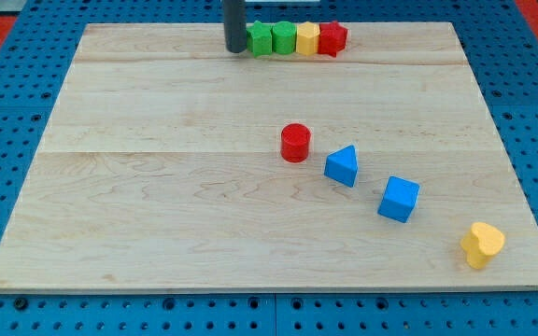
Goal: Move the red circle towards the top
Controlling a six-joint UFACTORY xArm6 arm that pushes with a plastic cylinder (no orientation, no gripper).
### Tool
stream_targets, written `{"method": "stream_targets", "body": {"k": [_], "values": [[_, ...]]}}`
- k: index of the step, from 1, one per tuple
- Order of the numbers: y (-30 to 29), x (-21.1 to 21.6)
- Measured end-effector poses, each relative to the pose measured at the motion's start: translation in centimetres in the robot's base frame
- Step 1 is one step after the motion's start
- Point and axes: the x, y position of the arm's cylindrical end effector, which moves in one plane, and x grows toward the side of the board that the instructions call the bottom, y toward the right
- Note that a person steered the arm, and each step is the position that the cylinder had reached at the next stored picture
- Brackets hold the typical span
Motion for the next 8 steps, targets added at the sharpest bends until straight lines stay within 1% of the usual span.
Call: {"method": "stream_targets", "body": {"k": [1,2,3,5,7,8], "values": [[5.1,3.6],[11.9,6.2],[12.1,10.1],[13.6,14.0],[11.7,18.5],[8.9,18.9]]}}
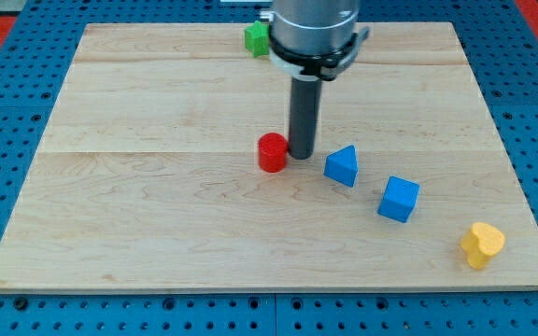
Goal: Move the red circle towards the top
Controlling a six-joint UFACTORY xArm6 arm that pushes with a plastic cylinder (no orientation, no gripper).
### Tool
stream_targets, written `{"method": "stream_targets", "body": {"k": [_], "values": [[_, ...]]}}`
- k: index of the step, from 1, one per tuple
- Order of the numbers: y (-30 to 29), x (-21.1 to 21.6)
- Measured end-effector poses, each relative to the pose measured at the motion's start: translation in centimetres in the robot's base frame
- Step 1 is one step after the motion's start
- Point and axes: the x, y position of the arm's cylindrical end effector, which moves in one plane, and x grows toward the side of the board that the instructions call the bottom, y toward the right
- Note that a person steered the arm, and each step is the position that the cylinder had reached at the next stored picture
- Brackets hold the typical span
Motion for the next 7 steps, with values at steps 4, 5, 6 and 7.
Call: {"method": "stream_targets", "body": {"k": [4,5,6,7], "values": [[-9.1,4.2],[-12.4,2.1],[-13.8,-1.5],[-17.1,-5.4]]}}
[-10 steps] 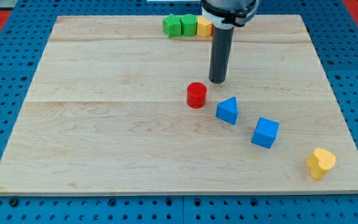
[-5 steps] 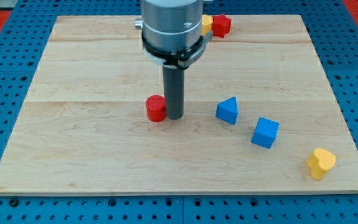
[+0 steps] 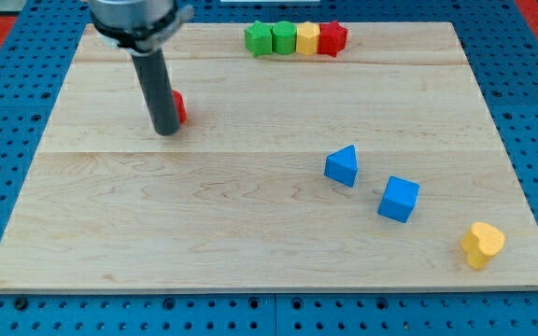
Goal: Move the red circle towards the top
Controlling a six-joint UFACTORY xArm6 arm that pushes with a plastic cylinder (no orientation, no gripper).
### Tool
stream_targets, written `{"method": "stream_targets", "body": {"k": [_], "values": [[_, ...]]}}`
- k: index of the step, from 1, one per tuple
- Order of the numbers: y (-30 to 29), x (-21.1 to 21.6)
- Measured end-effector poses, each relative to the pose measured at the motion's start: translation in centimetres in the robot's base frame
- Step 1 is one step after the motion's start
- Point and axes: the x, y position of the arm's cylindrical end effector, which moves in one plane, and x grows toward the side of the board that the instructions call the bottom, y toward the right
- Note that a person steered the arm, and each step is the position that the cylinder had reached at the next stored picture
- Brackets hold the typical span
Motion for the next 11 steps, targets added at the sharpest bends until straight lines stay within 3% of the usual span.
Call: {"method": "stream_targets", "body": {"k": [1,2,5,11], "values": [[-3.5,-3.3],[-2.0,-4.1],[5.9,-5.3],[8.9,-5.2]]}}
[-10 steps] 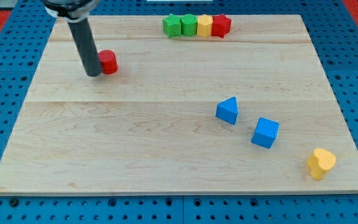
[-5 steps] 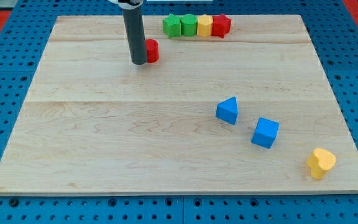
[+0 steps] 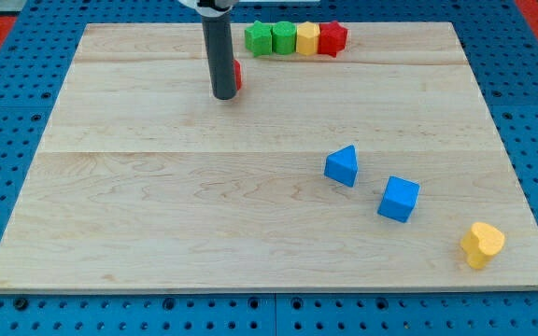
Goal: Move the red circle towards the top
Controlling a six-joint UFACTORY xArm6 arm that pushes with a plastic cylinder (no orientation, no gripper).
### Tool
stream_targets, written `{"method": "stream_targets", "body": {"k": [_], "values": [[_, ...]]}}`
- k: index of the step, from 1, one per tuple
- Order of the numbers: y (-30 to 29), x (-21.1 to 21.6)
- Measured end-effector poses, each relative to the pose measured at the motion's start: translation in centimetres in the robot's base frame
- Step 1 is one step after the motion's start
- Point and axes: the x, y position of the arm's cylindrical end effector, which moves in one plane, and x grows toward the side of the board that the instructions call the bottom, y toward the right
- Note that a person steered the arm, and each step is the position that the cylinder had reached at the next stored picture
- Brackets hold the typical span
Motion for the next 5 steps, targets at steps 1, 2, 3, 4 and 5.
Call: {"method": "stream_targets", "body": {"k": [1,2,3,4,5], "values": [[0.7,-1.3],[0.7,-3.9],[0.7,-6.1],[0.7,-7.7],[0.7,-8.2]]}}
